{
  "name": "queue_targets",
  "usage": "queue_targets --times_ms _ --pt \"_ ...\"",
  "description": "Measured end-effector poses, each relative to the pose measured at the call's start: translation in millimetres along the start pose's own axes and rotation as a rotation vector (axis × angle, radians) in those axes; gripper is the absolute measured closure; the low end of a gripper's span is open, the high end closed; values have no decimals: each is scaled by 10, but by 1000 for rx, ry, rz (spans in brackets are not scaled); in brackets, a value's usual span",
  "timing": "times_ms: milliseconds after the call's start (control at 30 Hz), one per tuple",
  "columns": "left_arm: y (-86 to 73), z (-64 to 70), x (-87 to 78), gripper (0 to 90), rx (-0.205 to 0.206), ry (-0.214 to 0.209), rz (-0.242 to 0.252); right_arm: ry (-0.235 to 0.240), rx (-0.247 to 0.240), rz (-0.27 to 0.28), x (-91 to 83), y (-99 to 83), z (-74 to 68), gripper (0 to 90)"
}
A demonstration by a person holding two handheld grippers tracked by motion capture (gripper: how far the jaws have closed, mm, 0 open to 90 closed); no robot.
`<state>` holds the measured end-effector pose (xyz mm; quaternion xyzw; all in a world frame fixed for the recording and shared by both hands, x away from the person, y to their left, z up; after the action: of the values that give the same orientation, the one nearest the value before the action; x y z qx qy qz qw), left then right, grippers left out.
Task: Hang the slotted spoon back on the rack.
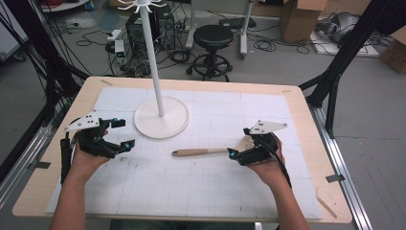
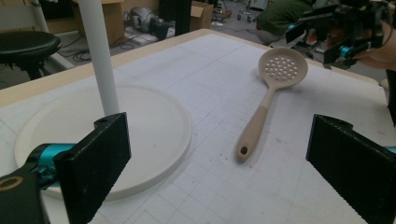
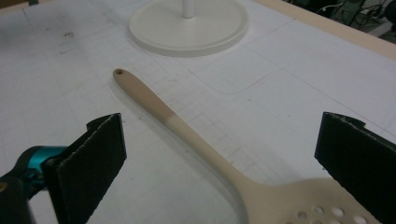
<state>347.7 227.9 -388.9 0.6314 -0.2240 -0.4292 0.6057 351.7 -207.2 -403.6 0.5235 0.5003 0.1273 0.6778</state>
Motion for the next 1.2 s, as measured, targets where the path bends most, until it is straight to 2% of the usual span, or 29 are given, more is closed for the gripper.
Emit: queue_targets --times_ms 100,133,167,233,267,367,400,467,500,533,567,667,933,1167,1200 --pt "5 8 9 71 2 -6 6 16 -12 -35 150 63 4 7" --pt "4 7 12 71 5 -6 2 16 -12 -35 150 63 4 7" --pt "1 9 20 70 4 -5 1 30 -23 -71 248 92 -4 8" --pt "0 5 19 71 8 -6 -3 38 -29 -90 295 104 -15 13" --pt "0 5 18 71 8 -6 -3 58 -49 -131 379 128 -36 40" --pt "5 5 9 70 10 -3 -2 68 -60 -159 456 151 -47 44" --pt "7 6 7 71 12 -2 -2 73 -68 -197 525 166 -59 53" --pt "9 11 10 70 14 -5 -2 77 -75 -213 559 169 -67 60" --pt "4 11 18 70 13 -4 -6 84 -92 -251 629 167 -80 72" --pt "4 11 18 70 13 -4 -6 84 -92 -251 629 167 -80 72" --pt "-2 12 24 71 12 -4 -11 100 -105 -291 686 160 -97 154" --pt "-2 9 22 70 11 -3 -10 107 -121 -318 745 152 -110 160" --pt "-6 5 19 71 13 -3 -15 121 -163 -444 972 77 -169 317" --pt "-2 4 10 71 11 -3 -13 102 -162 -510 1048 27 -164 413" --pt "0 5 9 71 11 -5 -13 110 -145 -511 1052 29 -164 442"
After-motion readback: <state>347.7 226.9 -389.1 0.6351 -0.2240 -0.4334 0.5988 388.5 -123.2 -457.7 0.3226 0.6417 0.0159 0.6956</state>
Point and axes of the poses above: each handheld gripper's, and its own axes: x roughly forward along the jaws, y roughly out of its top, z roughly to its right, the point moved 4 cm from there along x, roughly forward along the jaws, and after that the axes turned 3 degrees about y, right-handed, at the moved point
